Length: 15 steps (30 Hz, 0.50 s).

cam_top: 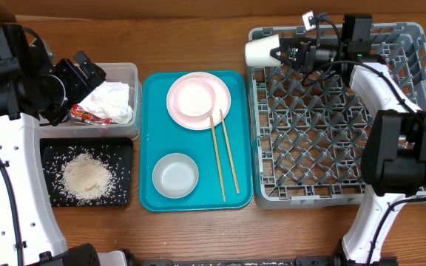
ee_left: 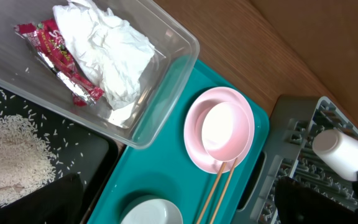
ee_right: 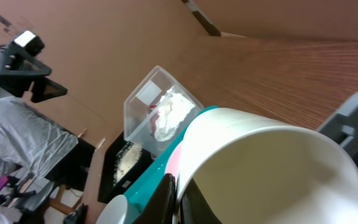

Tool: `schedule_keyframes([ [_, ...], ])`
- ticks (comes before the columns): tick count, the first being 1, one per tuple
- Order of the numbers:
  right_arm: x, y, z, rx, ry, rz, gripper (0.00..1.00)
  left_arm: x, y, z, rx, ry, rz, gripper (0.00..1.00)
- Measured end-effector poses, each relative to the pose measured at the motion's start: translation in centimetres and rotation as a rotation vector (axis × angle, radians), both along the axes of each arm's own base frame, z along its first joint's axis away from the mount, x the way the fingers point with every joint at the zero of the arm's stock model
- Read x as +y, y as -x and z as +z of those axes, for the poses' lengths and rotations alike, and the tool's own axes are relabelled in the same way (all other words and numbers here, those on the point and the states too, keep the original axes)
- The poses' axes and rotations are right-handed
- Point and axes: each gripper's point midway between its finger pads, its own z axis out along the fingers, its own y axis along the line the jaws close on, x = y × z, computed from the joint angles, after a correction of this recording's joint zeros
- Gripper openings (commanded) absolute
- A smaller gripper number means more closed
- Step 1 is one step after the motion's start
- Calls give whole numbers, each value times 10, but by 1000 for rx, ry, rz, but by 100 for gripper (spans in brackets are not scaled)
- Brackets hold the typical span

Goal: Sort waste into correct bins and load items into the dishwasher
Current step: 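Lift the white cup with the right gripper to the dish rack's back edge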

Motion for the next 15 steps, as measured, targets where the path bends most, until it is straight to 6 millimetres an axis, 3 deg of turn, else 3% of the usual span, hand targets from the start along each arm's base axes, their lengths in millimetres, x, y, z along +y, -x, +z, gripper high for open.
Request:
schedule_keyframes([
  [8,-1,-7,-29,25,1,-2,4,0,0,0,0,0,0,100],
  [15,0,-7,-22,-34,-27,31,4,0,0,0,0,0,0,100],
])
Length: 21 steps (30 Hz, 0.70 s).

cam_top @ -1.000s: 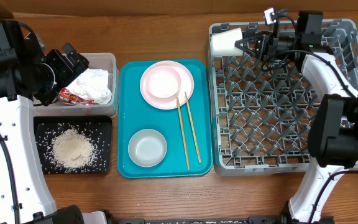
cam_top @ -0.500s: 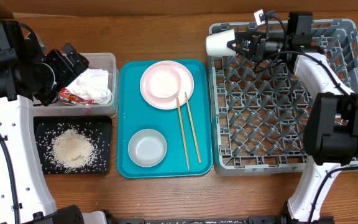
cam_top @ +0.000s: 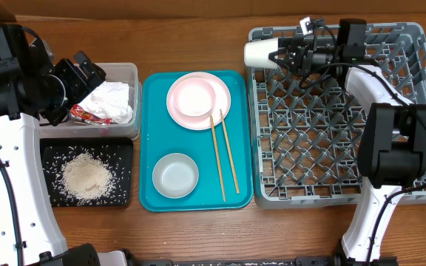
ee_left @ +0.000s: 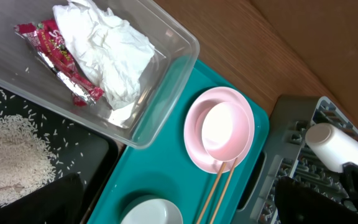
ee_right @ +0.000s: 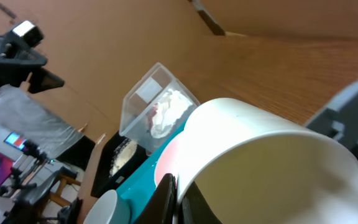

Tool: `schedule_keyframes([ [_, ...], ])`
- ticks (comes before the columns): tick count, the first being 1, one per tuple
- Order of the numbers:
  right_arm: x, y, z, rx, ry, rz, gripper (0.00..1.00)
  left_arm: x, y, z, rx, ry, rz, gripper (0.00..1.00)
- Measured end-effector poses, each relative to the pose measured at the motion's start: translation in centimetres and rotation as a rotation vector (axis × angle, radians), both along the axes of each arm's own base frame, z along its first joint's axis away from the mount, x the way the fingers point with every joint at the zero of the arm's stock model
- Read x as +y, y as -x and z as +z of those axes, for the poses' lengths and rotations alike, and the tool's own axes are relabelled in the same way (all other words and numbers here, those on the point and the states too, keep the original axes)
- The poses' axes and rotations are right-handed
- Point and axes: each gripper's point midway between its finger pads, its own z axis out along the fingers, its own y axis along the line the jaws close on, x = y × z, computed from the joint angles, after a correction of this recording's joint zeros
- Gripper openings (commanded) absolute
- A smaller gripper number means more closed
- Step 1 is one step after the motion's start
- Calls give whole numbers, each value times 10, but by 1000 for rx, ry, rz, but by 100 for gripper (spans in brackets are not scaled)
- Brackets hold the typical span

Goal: Sort waste into correct bins and load items into the dishwasher

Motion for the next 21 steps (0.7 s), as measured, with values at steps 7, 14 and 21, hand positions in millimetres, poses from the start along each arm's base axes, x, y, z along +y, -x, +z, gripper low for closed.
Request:
schedule_keyframes([
  [7,1,3,4,3,-21,22,4,0,0,0,0,0,0,100],
  [14,1,4,0,25,-22,21,4,0,0,0,0,0,0,100],
  [21,1,4,-2,31,-22,21,5,0,0,0,0,0,0,100],
])
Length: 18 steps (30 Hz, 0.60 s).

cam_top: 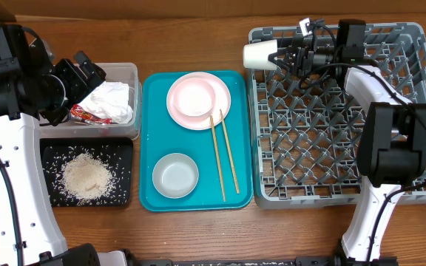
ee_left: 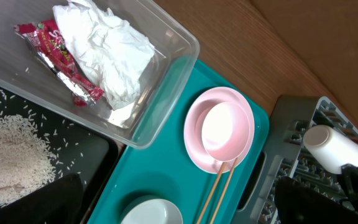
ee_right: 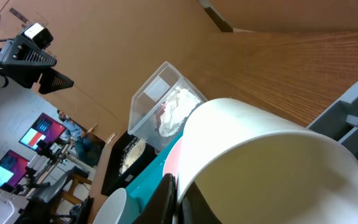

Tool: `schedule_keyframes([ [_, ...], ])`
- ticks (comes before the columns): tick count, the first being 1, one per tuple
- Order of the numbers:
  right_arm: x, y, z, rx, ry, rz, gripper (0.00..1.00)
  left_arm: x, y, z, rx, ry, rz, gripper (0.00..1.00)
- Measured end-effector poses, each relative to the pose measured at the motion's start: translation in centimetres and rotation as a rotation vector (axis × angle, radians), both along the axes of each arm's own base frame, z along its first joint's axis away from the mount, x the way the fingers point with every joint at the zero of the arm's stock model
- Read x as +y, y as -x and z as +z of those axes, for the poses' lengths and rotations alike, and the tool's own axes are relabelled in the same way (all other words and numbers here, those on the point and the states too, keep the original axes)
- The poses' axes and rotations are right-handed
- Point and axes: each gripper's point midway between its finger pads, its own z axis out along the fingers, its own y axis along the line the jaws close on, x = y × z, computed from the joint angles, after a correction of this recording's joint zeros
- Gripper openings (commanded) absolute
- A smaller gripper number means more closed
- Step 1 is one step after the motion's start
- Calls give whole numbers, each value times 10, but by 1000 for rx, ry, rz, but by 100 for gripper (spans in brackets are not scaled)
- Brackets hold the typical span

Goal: Sort waste into correct bins and load items into the dishwasher

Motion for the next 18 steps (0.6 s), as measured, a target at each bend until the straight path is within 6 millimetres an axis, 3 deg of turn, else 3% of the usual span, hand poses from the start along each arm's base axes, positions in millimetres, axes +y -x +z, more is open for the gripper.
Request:
schedule_keyframes([
  [18,1,3,-15,59,-18,18,10,0,0,0,0,0,0,100],
])
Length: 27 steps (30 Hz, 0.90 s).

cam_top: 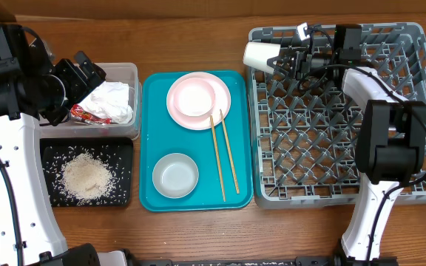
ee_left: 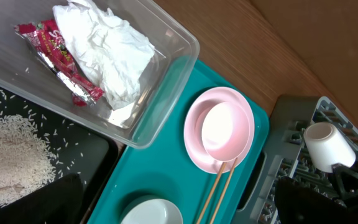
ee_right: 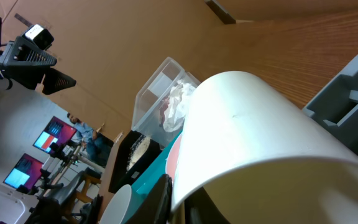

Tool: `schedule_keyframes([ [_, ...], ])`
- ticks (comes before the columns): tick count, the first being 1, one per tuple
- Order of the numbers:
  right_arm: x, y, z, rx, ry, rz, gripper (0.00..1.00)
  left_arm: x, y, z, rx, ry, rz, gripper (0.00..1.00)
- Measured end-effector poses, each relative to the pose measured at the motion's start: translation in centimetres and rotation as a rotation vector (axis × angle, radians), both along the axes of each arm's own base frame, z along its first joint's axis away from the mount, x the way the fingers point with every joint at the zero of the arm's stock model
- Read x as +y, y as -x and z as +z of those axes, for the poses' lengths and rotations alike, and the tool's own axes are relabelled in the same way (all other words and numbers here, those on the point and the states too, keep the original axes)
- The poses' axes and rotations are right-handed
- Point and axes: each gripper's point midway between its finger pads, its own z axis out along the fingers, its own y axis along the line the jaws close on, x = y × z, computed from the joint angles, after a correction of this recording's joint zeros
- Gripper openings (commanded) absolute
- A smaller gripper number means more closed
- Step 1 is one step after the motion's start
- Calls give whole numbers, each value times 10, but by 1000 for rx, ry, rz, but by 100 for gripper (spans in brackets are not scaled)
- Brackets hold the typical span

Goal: Sort waste into correct bins and load items into the dishwasher

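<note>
My right gripper (cam_top: pixel 278 58) is shut on the rim of a white cup (cam_top: pixel 257 54), held on its side over the far left corner of the grey dishwasher rack (cam_top: pixel 346 174). The cup (ee_right: pixel 260 137) fills the right wrist view, its rim pinched between the fingers. The cup (ee_left: pixel 327 145) also shows in the left wrist view. On the teal tray (cam_top: pixel 154 103) lie a pink plate with a pink bowl (cam_top: pixel 197 97), a pale bowl (cam_top: pixel 175 176) and two chopsticks (cam_top: pixel 224 157). My left gripper (ee_left: pixel 173 199) stands open above the bins, holding nothing.
A clear bin (cam_top: pixel 128 74) holds crumpled white paper (cam_top: pixel 113 100) and a red wrapper (cam_top: pixel 87 113). In front of it a black tray (cam_top: pixel 124 148) carries a heap of rice (cam_top: pixel 86 176). The rack's grid has upright tines throughout.
The cup has tilted in my right gripper, its base now turned further downward over the rack's far left corner. The left arm has not moved.
My right gripper held the white cup on its side at the rack's far left corner throughout. It shifted slightly left and back between moments, and now the cup is tilted more steeply. The left arm, tray and bins stayed unchanged.
</note>
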Motion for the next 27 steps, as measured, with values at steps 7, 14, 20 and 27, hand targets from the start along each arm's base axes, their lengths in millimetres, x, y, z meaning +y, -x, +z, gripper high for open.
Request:
schedule_keyframes([
  [7,0,1,-2,22,0,-1,10,0,0,0,0,0,0,100],
  [14,3,4,6,-32,-27,36,10,0,0,0,0,0,0,100],
  [20,16,9,7,-34,-31,66,9,0,0,0,0,0,0,100],
  [27,24,10,5,-34,-22,72,4,0,0,0,0,0,0,100],
])
